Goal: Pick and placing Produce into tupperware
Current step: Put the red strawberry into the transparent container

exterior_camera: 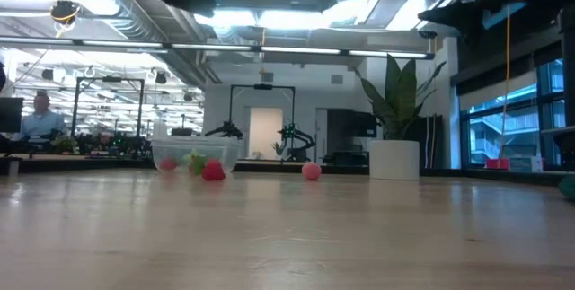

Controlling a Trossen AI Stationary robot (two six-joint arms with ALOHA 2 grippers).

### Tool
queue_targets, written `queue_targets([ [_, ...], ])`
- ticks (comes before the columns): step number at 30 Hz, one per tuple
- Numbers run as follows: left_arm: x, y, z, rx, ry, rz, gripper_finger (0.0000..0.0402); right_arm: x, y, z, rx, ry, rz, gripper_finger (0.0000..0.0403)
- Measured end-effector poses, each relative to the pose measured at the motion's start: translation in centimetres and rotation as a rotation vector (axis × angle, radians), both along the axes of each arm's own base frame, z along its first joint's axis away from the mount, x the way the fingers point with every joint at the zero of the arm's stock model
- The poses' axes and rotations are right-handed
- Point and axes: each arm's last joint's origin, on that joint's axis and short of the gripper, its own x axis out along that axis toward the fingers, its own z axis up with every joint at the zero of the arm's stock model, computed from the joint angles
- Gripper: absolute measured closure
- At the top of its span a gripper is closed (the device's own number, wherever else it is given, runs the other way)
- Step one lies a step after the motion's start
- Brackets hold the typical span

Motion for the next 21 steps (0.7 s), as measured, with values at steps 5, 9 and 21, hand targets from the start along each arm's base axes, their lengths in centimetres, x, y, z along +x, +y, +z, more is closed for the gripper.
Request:
queue_targets([
  [5, 2.6, 1.4, -0.2, -0.083, 0.193, -0.04, 0.0101, 0.0, 0.0, -0.9, 0.0, -0.073, 0.0, 0.0198],
  [9, 3.9, 2.4, -1.9, -0.102, 0.388, -0.047, 0.0102, 0.1, 0.0, -1.1, -0.002, -0.084, 0.0, 0.0198],
  [21, 7.3, 3.2, -6.9, -0.188, 0.588, -0.084, 0.0102, 0.1, 0.0, -1.1, -0.013, -0.08, 0.001, 0.0199],
])
